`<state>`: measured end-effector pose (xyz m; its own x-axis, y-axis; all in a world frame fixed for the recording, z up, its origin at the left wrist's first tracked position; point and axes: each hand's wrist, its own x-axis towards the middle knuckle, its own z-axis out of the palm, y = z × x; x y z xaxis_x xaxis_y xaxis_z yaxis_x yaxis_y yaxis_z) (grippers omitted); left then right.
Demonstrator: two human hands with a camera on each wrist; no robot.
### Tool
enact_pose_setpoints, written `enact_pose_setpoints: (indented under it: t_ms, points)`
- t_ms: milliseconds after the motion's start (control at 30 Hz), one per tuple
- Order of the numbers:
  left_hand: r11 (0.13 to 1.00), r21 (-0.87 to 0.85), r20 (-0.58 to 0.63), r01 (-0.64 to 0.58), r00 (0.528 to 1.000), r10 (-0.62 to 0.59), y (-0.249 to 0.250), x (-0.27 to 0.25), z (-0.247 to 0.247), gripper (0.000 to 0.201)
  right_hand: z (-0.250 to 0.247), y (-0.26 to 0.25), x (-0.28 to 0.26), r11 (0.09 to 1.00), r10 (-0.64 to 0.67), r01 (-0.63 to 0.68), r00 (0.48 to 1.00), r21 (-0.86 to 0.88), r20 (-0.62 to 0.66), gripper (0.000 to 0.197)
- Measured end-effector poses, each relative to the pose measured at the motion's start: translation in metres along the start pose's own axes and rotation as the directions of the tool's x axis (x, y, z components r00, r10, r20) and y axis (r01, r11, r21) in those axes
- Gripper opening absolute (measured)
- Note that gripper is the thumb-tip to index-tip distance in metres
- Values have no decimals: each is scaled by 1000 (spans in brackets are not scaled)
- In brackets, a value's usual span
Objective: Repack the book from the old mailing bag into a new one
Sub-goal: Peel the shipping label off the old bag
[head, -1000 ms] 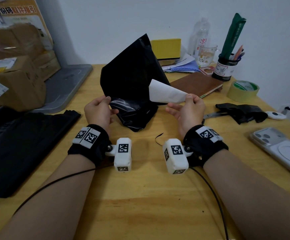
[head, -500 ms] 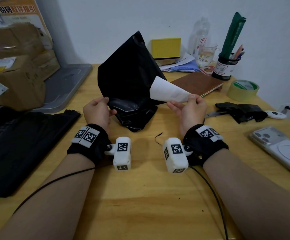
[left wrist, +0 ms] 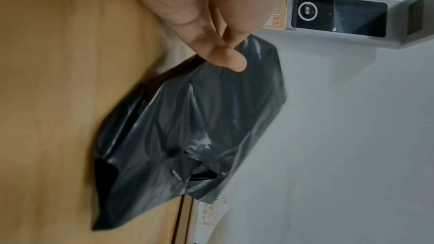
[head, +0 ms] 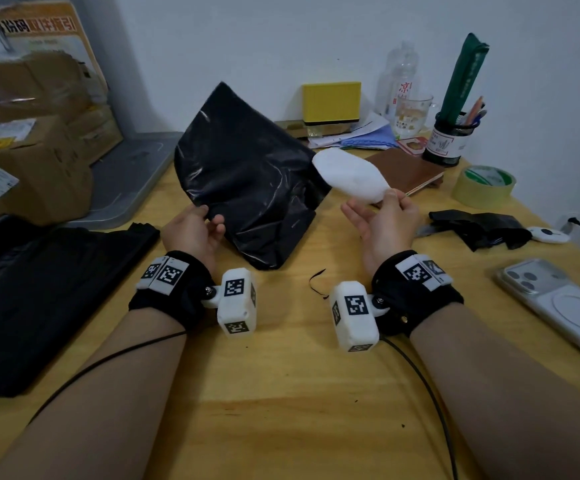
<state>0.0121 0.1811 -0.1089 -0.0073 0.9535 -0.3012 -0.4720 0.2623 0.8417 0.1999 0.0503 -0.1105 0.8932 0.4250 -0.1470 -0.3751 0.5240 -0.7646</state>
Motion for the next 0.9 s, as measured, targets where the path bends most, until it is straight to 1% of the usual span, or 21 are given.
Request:
enact_pose_setpoints:
  t_ms: [100, 167, 200, 233, 267, 333, 400, 467, 533, 600, 667, 733, 800, 867, 900]
  points:
    - [999, 3, -6, -41, 999, 41, 0, 0, 3, 32, 7, -11, -6, 1000, 2, -1, 995, -7, 101, 12]
    - [999, 14, -28, -35, 999, 35, 5, -2, 5, 32, 13, -24, -14, 999, 33, -29, 980, -27, 195, 9]
    - [1000, 11, -4, -8, 1000, 8, 9, -5, 8, 27, 17, -33, -18, 999, 51, -45, 968, -30, 247, 7]
    - [999, 8, 59, 31, 998, -31, 14, -8, 9, 20, 20, -42, -22, 997, 69, -60, 953, -38, 294, 6]
    - [998, 22, 152, 67, 986, -69, 19, -14, 10, 18, 23, -50, -28, 996, 81, -63, 937, -63, 339, 6]
    - [990, 108, 356, 94, 926, -127, 28, -30, 13, 18, 28, -64, -40, 985, 91, -19, 897, -170, 432, 7]
    - [977, 206, 495, 63, 854, -159, 36, -49, 17, 17, 33, -72, -54, 944, 95, 82, 860, -320, 501, 8]
    - [957, 288, 585, 22, 788, -194, 41, -74, 20, 18, 36, -77, -70, 871, 119, 181, 825, -457, 552, 8]
    - [942, 335, 660, -21, 719, -219, 41, -95, 22, 20, 34, -78, -86, 798, 171, 248, 781, -549, 601, 11]
    - [928, 366, 701, -61, 675, -232, 39, -111, 20, 25, 28, -80, -99, 743, 211, 298, 746, -600, 632, 11]
    - [916, 389, 713, -103, 663, -228, 36, -123, 16, 32, 20, -84, -109, 681, 218, 352, 739, -642, 637, 11]
    - [894, 422, 710, -150, 669, -222, 33, -135, 10, 33, 10, -88, -117, 612, 220, 404, 738, -679, 638, 9]
    - [871, 458, 703, -179, 673, -231, 30, -144, 1, 35, 0, -93, -126, 560, 252, 433, 723, -706, 643, 6]
    - [850, 488, 700, -200, 671, -244, 27, -153, -10, 37, -9, -96, -136, 556, 294, 419, 708, -718, 642, 5]
    - [843, 497, 695, -204, 676, -246, 25, -158, -16, 36, -14, -97, -141, 570, 301, 399, 711, -718, 635, 7]
